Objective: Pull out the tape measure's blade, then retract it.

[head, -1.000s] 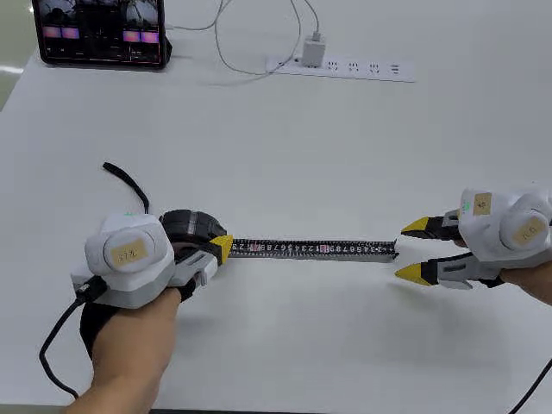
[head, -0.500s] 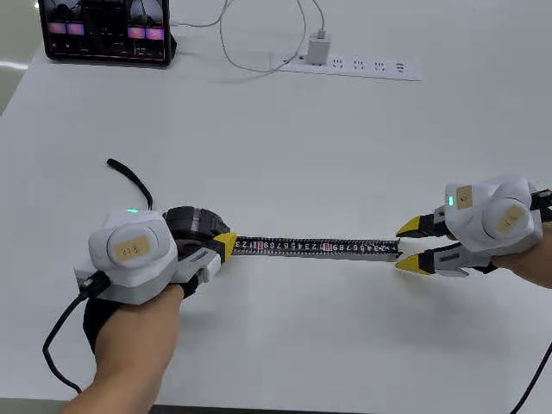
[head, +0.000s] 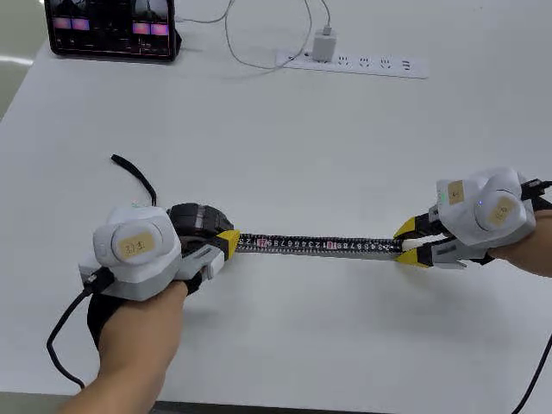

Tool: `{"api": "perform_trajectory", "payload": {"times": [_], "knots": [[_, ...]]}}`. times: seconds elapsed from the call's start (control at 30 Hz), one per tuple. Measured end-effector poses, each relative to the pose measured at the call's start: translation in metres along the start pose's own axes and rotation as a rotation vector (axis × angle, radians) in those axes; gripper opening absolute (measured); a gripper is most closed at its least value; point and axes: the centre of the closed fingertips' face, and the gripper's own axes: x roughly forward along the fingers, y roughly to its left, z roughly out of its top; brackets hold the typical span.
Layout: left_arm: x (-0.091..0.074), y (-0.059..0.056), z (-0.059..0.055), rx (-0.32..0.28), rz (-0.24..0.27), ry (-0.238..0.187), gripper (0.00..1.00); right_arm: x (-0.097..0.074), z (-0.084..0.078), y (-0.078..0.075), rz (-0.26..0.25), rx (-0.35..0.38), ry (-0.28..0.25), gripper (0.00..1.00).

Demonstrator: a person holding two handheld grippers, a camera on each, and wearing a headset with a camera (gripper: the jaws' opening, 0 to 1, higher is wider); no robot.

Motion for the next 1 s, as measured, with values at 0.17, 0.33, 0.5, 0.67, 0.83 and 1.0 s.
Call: {"api": "perform_trajectory", "payload": {"times": [0.17,0.33,0.5,0.67,0.83,1.0], "knots": [[0.0000,0.0001,0.0000,-0.001,0.000,0.000,0.60,0.0002,-0.0002,-0.0005,-0.003,-0.007,0.002,0.12],[-0.0002,0.0000,0.0001,-0.004,0.001,-0.001,0.60,0.0010,0.0001,0.0000,-0.007,-0.011,0.007,0.11],[-0.0001,0.0001,-0.0001,-0.013,-0.002,-0.005,0.61,0.0016,0.0006,0.0006,-0.010,-0.008,0.009,0.11],[0.0001,0.0001,0.0001,-0.033,-0.012,-0.008,0.61,0.0020,0.0011,0.0010,-0.009,-0.004,0.009,0.11],[0.0007,0.0007,0.0001,-0.035,-0.013,-0.008,0.61,0.0024,0.0007,0.0006,-0.008,-0.001,0.007,0.11],[0.0007,0.0004,0.0000,-0.029,-0.011,0.001,0.60,0.0027,-0.0001,-0.0001,-0.006,0.002,0.006,0.11]]}}
